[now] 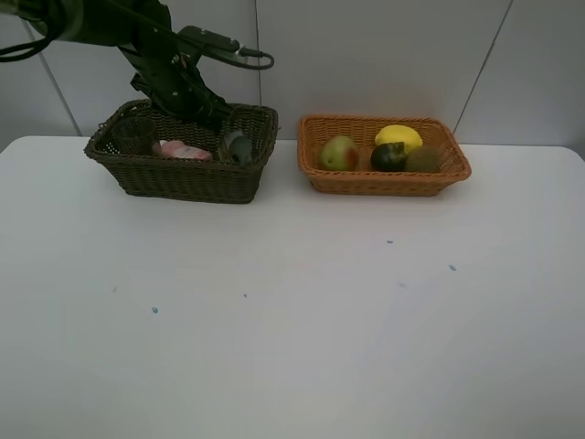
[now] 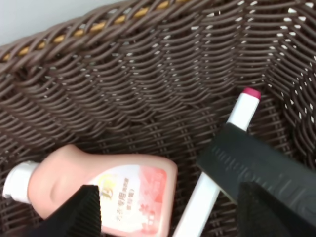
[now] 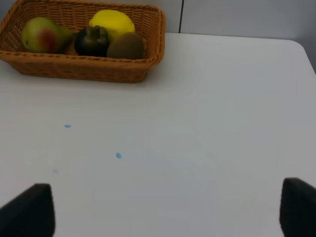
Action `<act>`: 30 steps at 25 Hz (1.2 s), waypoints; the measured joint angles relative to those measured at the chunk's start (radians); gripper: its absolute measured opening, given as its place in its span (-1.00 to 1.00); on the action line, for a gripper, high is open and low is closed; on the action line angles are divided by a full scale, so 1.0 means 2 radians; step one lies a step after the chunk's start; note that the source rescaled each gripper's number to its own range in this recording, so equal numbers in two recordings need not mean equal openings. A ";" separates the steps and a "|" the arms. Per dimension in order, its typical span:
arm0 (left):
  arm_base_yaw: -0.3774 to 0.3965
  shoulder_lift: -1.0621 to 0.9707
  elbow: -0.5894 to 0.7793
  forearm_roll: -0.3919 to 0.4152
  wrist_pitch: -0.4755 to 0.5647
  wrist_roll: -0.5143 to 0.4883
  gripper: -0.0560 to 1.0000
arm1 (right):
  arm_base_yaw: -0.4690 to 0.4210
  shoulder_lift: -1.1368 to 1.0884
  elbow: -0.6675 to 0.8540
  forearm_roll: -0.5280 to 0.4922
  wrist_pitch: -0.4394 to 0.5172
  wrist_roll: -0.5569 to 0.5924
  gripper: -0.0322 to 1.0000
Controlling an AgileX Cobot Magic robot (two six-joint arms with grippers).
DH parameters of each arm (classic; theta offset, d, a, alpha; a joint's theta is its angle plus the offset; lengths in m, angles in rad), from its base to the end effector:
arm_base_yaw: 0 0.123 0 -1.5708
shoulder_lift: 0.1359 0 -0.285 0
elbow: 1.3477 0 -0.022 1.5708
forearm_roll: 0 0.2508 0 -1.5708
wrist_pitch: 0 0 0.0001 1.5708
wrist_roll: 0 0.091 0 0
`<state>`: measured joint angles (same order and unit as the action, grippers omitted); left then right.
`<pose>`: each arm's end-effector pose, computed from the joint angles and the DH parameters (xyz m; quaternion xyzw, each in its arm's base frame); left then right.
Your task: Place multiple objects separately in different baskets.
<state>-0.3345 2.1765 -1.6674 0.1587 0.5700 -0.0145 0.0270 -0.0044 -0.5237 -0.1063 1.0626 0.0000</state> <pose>0.4562 -0.1503 0.1749 0.2033 0.9349 0.0097 0.2906 -0.0085 -0.0087 0.2840 -0.0086 0.8451 -0.0459 0.5326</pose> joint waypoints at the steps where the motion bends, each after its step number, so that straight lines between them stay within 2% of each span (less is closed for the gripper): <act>1: 0.000 0.000 0.000 -0.001 0.004 0.000 0.49 | 0.000 0.000 0.000 0.000 0.000 0.000 1.00; 10: 0.000 -0.045 0.000 -0.002 0.057 -0.002 0.50 | 0.000 0.000 0.000 0.000 0.000 0.000 1.00; 15: 0.000 -0.113 0.000 0.009 0.119 0.001 0.50 | 0.000 0.000 0.000 0.000 0.000 0.000 1.00; 19: 0.000 -0.185 0.015 0.021 0.134 0.000 0.50 | 0.000 0.000 0.000 0.000 0.000 0.000 1.00; 25: 0.000 -0.310 0.118 0.015 0.122 -0.008 0.50 | 0.000 0.000 0.000 0.000 0.000 0.000 1.00; 30: 0.000 -0.443 0.218 -0.002 0.126 -0.088 0.50 | 0.000 0.000 0.000 0.000 0.000 0.000 1.00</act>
<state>-0.3345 1.2914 -1.2320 0.1555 0.8211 -0.1913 0.0270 -0.0044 -0.5237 -0.1063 1.0626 0.0000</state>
